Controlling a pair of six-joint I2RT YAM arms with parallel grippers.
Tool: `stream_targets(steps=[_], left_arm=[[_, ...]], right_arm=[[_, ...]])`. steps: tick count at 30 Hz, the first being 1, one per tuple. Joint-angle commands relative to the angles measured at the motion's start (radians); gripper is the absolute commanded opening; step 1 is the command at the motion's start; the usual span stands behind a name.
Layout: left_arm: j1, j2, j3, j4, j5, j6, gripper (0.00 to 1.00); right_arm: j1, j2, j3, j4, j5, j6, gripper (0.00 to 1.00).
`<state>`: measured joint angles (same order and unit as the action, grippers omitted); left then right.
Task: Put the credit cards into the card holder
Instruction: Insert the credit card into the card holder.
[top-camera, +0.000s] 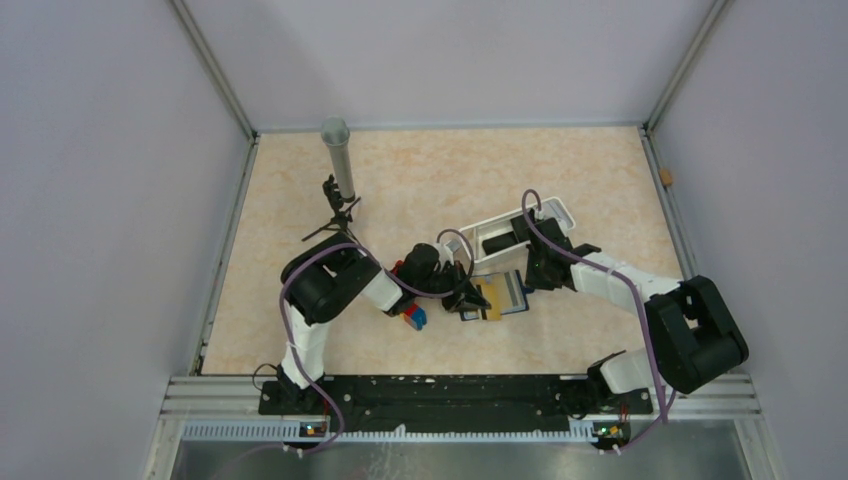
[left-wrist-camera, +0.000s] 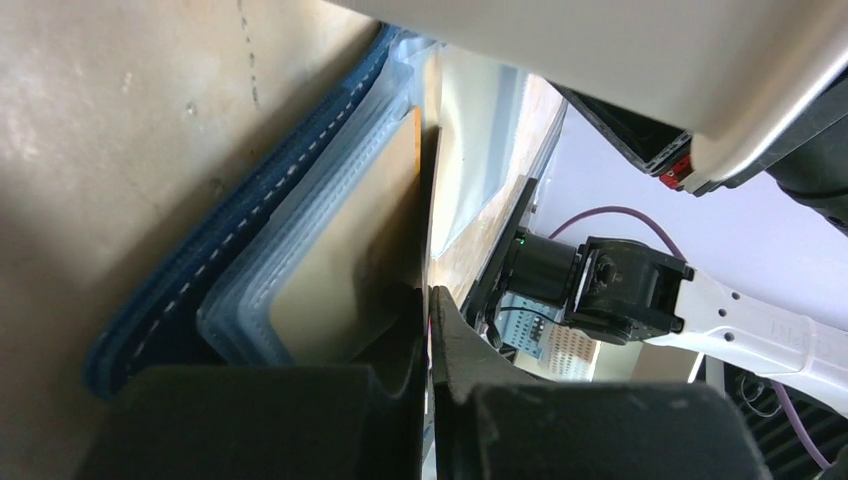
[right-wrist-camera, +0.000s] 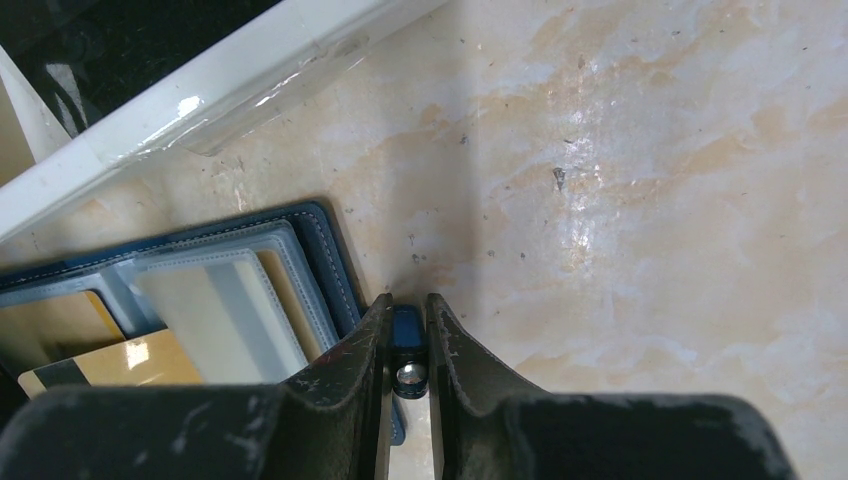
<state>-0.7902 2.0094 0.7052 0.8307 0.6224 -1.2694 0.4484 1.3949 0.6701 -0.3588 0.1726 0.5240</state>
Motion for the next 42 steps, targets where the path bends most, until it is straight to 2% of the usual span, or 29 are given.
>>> stream_targets(steps=[1,20,42], left_arm=[[0.012,0.024,0.01,0.062,-0.021,-0.016,0.0],[0.033,0.033,0.047,-0.013,-0.019,0.023,0.0],[0.016,0.075,0.099,0.004,0.014,0.02,0.0]], right_arm=[[-0.005,0.039,-0.021,-0.069,0.043,-0.007,0.06],[-0.005,0.027,-0.009,-0.098,0.058,-0.003,0.06],[-0.004,0.033,-0.006,-0.099,0.057,-0.008,0.06]])
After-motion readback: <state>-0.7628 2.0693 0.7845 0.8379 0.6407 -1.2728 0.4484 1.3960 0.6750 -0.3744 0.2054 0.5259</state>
